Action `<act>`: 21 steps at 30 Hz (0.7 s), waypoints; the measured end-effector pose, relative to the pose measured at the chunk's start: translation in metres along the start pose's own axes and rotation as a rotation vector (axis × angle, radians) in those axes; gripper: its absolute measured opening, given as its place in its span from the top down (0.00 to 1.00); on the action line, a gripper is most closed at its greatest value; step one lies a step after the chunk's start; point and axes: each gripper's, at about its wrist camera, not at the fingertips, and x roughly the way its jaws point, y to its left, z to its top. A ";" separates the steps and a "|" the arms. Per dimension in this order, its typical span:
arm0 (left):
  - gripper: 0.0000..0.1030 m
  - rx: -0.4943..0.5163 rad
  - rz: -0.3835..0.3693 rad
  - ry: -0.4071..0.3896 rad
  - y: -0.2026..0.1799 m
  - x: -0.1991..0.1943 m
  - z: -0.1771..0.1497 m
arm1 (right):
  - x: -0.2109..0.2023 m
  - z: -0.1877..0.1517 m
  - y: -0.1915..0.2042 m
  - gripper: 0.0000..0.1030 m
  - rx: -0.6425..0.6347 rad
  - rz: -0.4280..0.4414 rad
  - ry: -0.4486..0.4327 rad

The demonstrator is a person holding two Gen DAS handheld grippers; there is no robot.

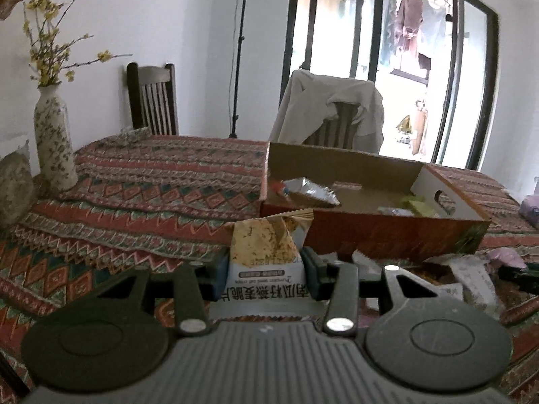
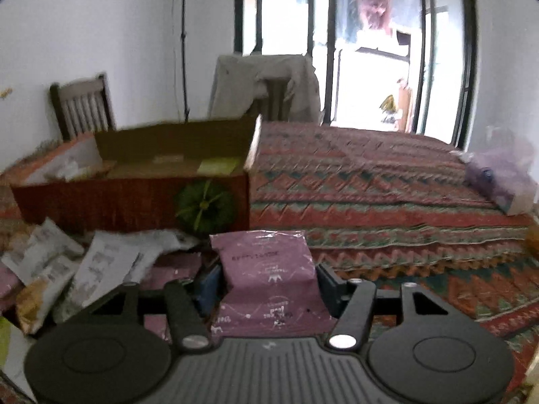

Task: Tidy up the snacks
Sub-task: 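Carry both packets over the cardboard box and open both tools to drop them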

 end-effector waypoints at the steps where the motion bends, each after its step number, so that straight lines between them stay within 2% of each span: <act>1: 0.56 0.002 -0.004 -0.005 -0.002 0.000 0.003 | -0.006 0.002 -0.002 0.42 0.008 0.003 -0.023; 8: 0.56 0.028 -0.059 -0.062 -0.034 0.014 0.034 | -0.021 0.041 0.012 0.42 -0.037 0.033 -0.145; 16: 0.56 0.047 -0.097 -0.101 -0.077 0.045 0.070 | 0.013 0.088 0.052 0.42 -0.058 0.109 -0.194; 21: 0.56 0.015 -0.056 -0.120 -0.082 0.076 0.076 | 0.042 0.099 0.069 0.42 -0.020 0.124 -0.226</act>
